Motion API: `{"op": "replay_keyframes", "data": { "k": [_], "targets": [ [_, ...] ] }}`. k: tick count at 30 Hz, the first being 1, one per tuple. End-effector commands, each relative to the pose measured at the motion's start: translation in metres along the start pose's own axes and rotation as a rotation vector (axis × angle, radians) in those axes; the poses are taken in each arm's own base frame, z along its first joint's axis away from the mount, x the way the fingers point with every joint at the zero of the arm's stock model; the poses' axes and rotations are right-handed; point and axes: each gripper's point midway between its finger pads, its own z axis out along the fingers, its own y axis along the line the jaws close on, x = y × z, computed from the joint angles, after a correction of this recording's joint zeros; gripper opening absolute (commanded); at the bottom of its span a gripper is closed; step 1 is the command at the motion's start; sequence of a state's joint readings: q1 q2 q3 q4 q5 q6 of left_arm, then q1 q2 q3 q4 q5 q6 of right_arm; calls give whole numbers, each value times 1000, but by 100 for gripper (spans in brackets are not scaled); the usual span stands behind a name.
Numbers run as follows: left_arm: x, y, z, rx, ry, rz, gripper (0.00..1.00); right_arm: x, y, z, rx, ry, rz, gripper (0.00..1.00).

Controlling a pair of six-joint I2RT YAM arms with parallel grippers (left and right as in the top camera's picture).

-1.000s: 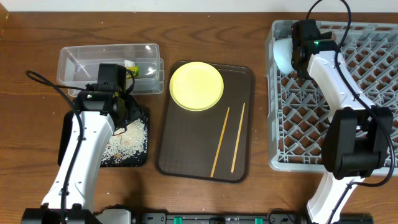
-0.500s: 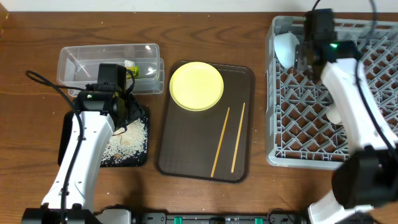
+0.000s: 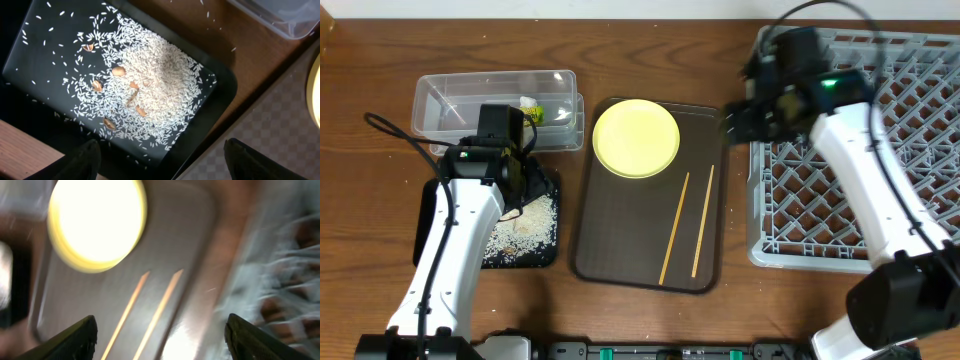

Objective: Sort waste into correct bins and load items into the dishwasher rack
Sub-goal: 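Move the right gripper to the brown tray and grasp one chopstick, then insert the chopstick upright into the rack's left edge slots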

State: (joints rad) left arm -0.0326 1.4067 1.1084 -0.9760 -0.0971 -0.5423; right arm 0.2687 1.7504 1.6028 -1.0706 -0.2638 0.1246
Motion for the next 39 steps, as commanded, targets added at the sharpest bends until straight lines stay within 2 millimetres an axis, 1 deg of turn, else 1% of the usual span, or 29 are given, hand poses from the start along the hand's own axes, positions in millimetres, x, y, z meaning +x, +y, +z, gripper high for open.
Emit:
{"op": "replay_keyframes", "data": {
  "k": [1,5,9,13,16,19,20,22,23,26,27,31,35,37,39],
  "targets": [
    [-1,6,-1,-28,3,13,82,30,31,19,-53,108,-60,79],
    [5,10,-1,-44,27,16,86,70,45,42,-9,219,-6,76],
    [11,14,-1,-61,52,21,86,112,47,62,75,318,71,73],
    [17,18,-2,-76,75,25,86,143,50,75,108,384,93,72],
    [19,20,-2,-84,85,28,86,167,47,88,158,417,135,66],
    [20,20,-2,-85,87,28,86,184,46,103,184,411,167,63],
    [21,21,-2,-86,90,28,86,187,47,108,182,406,169,61],
    [21,21,-3,-89,93,29,87,193,46,117,193,387,188,52],
    [22,21,-3,-89,94,29,86,195,44,121,203,373,204,50],
    [22,22,-3,-91,96,30,86,197,36,129,250,325,242,47],
    [22,22,-3,-91,96,30,86,197,32,131,273,310,246,45],
    [22,22,-3,-91,96,30,86,201,16,132,349,278,261,38],
    [22,22,-3,-91,96,30,86,207,14,138,337,280,260,29],
    [22,22,-3,-91,96,29,86,212,15,140,327,288,260,25],
    [22,22,-3,-91,96,29,87,215,16,142,312,296,262,19]
  ]
}}
